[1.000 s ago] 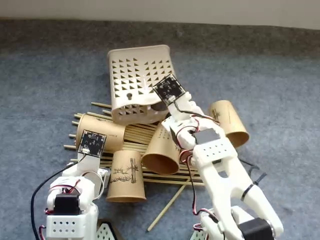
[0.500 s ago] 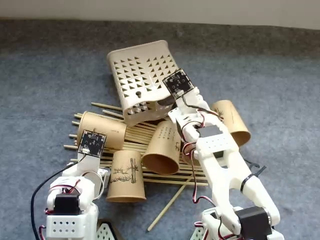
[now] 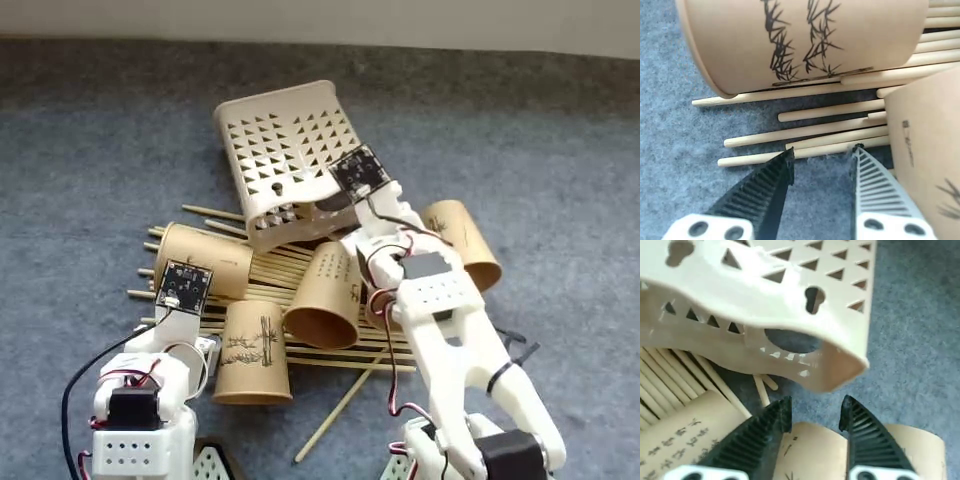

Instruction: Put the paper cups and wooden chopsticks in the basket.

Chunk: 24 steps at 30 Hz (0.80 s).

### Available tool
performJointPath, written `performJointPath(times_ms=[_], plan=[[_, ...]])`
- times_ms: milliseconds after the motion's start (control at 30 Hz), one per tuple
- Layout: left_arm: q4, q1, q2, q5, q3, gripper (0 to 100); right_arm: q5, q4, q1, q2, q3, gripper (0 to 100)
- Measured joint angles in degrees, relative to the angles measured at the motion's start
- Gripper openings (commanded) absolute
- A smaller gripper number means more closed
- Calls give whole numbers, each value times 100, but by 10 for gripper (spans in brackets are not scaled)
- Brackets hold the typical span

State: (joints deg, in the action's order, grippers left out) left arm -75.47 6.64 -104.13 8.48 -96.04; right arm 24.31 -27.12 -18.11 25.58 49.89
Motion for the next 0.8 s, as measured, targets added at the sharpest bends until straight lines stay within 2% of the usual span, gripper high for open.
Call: performJointPath(times_ms=[167, 600, 700, 800], plan=[[0, 0, 0, 0, 0, 189, 0, 79, 114, -9, 0, 166], [0, 0, 0, 0, 0, 189, 0, 2180, 343, -1609, 0, 163], [0, 0, 0, 0, 0, 189, -123, 2497, 343, -1776, 0, 104], [0, 0, 0, 0, 0, 189, -580, 2593, 343, -1793, 0, 22]])
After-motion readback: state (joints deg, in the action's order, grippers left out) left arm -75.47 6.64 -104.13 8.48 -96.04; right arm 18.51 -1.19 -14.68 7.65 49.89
